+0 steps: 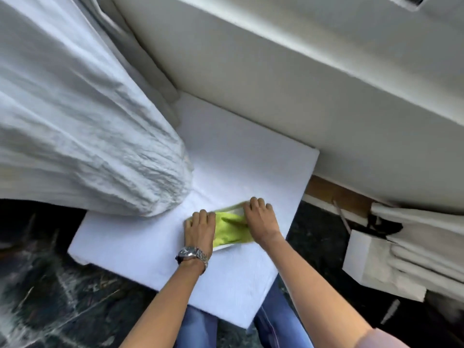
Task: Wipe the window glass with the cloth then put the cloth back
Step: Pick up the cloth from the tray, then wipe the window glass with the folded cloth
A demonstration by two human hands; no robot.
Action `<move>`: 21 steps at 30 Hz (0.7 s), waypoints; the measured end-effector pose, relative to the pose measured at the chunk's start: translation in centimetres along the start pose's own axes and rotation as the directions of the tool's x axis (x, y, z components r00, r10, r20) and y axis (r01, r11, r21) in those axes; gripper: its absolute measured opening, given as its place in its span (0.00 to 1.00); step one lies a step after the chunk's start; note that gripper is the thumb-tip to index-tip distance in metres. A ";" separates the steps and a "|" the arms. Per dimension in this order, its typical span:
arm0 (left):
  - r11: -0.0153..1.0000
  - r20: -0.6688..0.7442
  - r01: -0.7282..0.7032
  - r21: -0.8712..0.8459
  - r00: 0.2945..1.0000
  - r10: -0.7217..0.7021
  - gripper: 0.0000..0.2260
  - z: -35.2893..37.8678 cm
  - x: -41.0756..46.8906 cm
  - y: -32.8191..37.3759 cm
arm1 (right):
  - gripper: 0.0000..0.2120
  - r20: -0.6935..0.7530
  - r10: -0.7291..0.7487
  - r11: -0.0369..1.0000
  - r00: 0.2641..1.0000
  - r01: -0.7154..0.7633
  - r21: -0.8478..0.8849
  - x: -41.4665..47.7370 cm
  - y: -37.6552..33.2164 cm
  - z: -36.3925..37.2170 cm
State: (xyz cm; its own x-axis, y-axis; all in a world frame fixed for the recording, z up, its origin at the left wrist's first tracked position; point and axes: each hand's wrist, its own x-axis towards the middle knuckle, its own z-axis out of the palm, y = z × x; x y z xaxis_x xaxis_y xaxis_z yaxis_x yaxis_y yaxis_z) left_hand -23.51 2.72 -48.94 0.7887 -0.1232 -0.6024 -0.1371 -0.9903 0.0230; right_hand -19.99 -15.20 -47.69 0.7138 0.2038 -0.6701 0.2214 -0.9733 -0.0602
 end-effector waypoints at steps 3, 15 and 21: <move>0.995 0.001 0.000 -0.103 1.000 0.000 0.13 -3.0 0.3 -0.9 | 0.18 0.069 0.025 0.915 0.997 -0.050 0.400 -1.7 0.8 -3.9; 0.450 -0.144 -0.240 -0.860 0.961 0.237 0.19 -33.0 -3.8 1.4 | 0.06 -0.500 -0.068 0.740 0.864 0.380 0.555 -15.4 4.5 -38.7; 0.194 -0.561 -0.599 -0.777 0.798 0.217 0.18 -57.9 -8.9 3.8 | 0.16 -0.915 0.117 0.925 0.387 0.292 0.242 -25.9 6.9 -63.2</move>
State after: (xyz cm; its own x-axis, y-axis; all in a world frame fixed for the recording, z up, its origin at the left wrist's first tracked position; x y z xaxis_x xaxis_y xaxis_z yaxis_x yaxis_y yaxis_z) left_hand 3.64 -3.71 2.72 0.9365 -0.3495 -0.0280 -0.0335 -0.1688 0.9851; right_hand 5.04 -20.55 16.05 0.9098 0.0618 0.4104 0.2529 -0.8666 -0.4302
